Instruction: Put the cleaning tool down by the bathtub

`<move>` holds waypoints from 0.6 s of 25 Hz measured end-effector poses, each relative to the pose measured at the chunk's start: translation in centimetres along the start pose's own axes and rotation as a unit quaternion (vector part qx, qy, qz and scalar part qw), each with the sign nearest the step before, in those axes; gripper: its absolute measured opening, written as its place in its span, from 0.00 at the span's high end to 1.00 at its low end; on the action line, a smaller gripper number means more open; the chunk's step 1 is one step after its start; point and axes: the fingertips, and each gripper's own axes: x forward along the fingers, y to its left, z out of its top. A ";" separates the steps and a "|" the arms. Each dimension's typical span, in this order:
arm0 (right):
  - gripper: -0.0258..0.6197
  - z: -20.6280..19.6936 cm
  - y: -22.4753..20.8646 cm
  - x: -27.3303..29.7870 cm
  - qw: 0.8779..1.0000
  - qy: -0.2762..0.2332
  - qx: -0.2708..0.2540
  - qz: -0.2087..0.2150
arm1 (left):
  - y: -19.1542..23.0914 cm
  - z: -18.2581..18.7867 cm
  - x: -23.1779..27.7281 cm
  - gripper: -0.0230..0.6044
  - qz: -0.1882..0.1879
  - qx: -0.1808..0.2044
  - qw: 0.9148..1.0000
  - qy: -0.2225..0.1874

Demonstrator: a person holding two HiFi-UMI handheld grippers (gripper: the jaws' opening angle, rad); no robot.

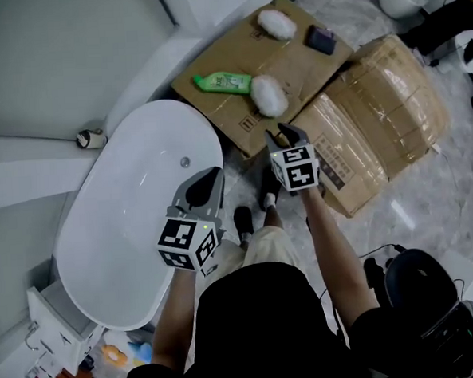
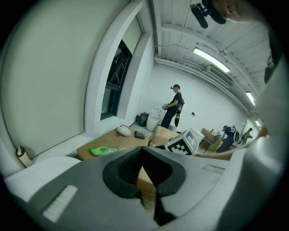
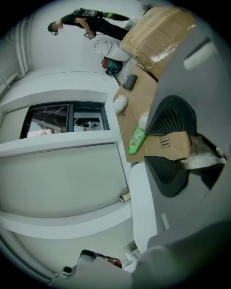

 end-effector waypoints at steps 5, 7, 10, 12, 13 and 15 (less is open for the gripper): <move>0.75 -0.8 2.7 -4.1 1.000 -0.014 -0.004 -0.009 | -1.5 -0.3 -1.6 0.97 -0.031 0.015 0.999 -0.009; 0.76 -0.8 3.8 -5.8 1.000 -0.022 -0.005 -0.011 | -2.0 -0.3 -2.1 0.97 -0.043 0.017 0.999 -0.013; 0.80 -0.7 5.1 -8.2 0.999 -0.031 -0.007 -0.015 | -2.7 -0.2 -2.7 0.97 -0.060 0.017 0.998 -0.020; 0.82 -0.4 5.9 -9.8 0.999 -0.039 -0.007 -0.019 | -3.2 -0.1 -3.1 0.97 -0.072 0.015 0.997 -0.023; 0.82 -0.1 6.3 -10.5 0.999 -0.045 -0.007 -0.020 | -3.4 -0.1 -3.3 0.97 -0.077 0.012 0.997 -0.024; 0.84 0.4 7.0 -11.7 0.998 -0.057 -0.007 -0.023 | -3.6 -0.1 -3.6 0.97 -0.086 0.006 0.996 -0.026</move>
